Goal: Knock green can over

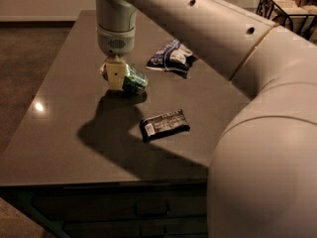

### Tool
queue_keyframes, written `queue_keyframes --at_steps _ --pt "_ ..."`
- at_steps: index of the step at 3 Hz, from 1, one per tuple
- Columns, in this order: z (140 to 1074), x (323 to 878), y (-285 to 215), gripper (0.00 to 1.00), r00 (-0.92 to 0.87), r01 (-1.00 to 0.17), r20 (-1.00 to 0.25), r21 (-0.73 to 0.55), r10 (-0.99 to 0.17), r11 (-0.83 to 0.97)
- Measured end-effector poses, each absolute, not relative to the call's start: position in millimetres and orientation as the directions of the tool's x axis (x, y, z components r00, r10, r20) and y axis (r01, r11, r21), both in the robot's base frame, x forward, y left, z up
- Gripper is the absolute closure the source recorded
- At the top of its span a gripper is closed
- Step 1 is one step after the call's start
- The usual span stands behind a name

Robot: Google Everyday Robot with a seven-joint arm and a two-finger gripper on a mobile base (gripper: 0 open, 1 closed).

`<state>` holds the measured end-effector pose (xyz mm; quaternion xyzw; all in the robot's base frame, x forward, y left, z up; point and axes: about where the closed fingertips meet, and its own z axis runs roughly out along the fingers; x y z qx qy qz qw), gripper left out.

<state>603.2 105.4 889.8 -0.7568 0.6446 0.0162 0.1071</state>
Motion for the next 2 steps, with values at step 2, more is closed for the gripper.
queue_keyframes --at_steps 2 --pt "870.3 596.0 103.3 0.12 0.265 -0.959 -0.045 -0.118 -0.963 -0.258"
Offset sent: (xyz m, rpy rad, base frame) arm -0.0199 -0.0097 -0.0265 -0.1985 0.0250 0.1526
